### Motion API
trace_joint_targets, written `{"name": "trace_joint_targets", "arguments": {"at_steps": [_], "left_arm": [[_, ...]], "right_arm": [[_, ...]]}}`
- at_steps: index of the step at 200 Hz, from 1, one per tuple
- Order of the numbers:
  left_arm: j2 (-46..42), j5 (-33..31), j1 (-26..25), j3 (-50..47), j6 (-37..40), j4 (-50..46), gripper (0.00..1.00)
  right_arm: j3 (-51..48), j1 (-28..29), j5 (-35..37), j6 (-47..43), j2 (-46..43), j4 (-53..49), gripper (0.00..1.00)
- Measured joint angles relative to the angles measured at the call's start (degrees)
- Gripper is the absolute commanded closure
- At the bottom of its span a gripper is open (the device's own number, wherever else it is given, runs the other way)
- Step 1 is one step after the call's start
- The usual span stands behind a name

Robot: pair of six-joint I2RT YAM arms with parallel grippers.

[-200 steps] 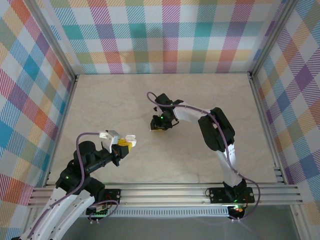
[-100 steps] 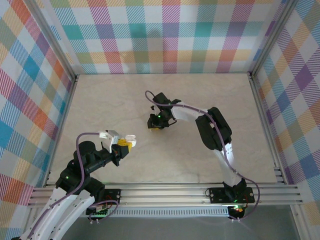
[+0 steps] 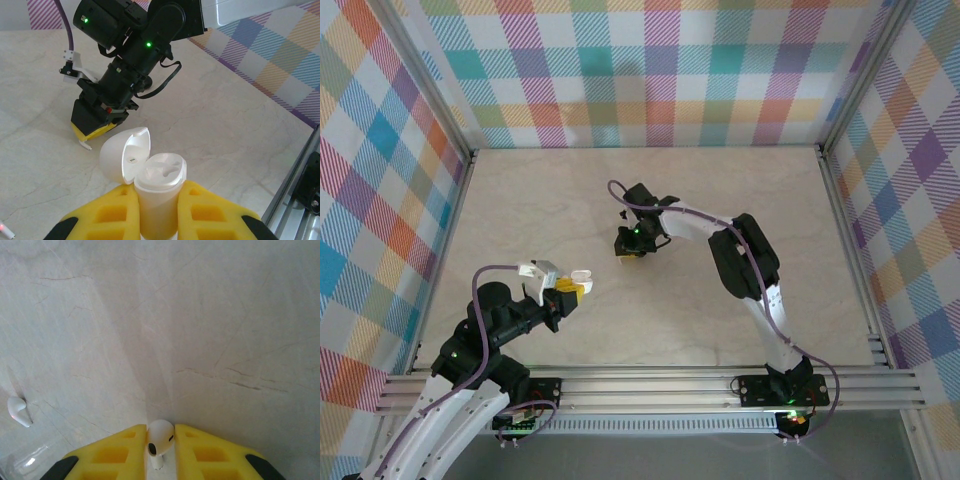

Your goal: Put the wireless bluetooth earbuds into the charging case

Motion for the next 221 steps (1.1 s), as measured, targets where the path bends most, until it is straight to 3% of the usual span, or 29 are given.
{"name": "trace_joint_targets", "arguments": {"at_steps": [43, 114, 221], "left_arm": [[1.6, 0.0, 0.0, 0.0, -0.4, 0.0, 1.0], [1.3, -0.6, 0.0, -0.8, -0.9, 0.2, 1.0], [1.5, -1.0, 0.0, -3.8, -3.0, 6.6, 1.0]], "right_arm": [[2.9, 0.0, 0.7, -1.7, 1.3, -2.0, 0.92], [1.6, 0.0, 1.7, -4.4, 0.1, -1.6, 0.98], [-16.6, 0.0, 5.2, -8.0, -21.9, 7.0, 1.0]]}}
